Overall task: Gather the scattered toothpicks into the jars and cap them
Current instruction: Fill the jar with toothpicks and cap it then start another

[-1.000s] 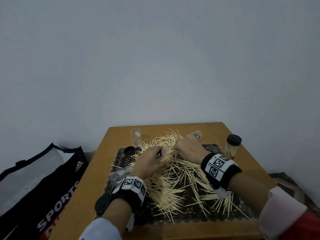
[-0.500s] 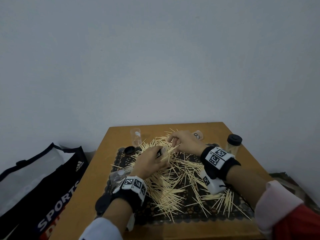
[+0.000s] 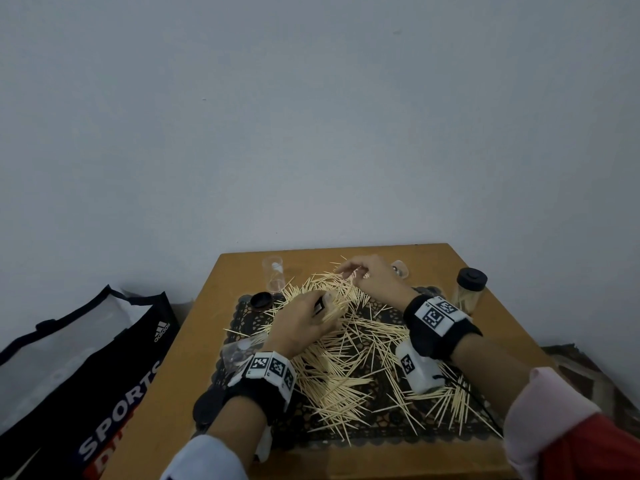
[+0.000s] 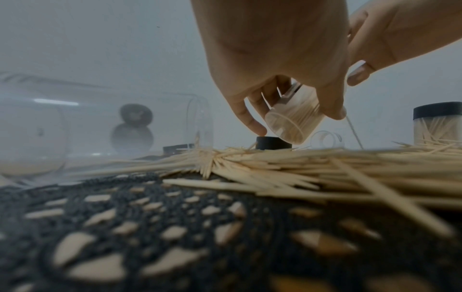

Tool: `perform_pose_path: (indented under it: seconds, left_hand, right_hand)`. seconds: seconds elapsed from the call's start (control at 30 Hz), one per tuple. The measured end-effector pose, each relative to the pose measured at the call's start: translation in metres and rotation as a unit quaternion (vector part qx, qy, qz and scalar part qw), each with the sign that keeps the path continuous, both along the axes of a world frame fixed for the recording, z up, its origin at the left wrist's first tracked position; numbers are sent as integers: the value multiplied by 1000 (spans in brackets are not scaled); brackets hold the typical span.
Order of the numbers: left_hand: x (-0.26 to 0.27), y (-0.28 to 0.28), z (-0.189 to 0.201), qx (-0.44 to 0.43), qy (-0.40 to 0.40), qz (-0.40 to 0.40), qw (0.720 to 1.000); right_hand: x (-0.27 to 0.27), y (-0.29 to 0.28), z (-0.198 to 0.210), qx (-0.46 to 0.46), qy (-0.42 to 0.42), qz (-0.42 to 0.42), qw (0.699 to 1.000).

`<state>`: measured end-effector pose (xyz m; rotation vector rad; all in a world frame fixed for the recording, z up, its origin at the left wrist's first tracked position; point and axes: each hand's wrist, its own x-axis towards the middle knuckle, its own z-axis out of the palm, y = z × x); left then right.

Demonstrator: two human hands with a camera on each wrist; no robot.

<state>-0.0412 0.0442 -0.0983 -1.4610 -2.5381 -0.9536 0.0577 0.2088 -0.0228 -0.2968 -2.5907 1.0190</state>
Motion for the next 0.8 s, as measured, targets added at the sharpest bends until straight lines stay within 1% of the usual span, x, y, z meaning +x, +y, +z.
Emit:
perform_pose_path:
  seconds: [0.07, 0.13, 0.17, 0.23, 0.37, 0.63, 0.73, 0.8]
  left_hand:
    - [0, 0, 0, 0, 2, 6, 1000]
    - [0, 0, 1, -1, 5, 11, 1000]
    - [0, 0, 1, -2, 5, 11, 1000]
    - [0, 0, 1, -4, 4, 9, 1000]
    - [1, -1, 2, -9, 8, 10, 1000]
    - [1, 0, 2, -10, 10, 2, 1000]
    - [1, 0, 2, -9, 9, -2, 1000]
    - [0, 0, 1, -6, 5, -5, 1000]
  right_hand:
    - [2, 4, -1, -26, -54, 22, 998]
    - [3, 5, -4, -27, -117, 57, 991]
    - [3, 6, -7, -23, -126, 65, 990]
    - [4, 5, -13, -32, -95, 60, 993]
    - [4, 2, -18, -43, -1, 6, 999]
    - [4, -10, -19, -66, 100, -30, 992]
    - [1, -11, -22, -78, 107, -34, 991]
    - [-1, -10, -25, -48, 86, -15, 995]
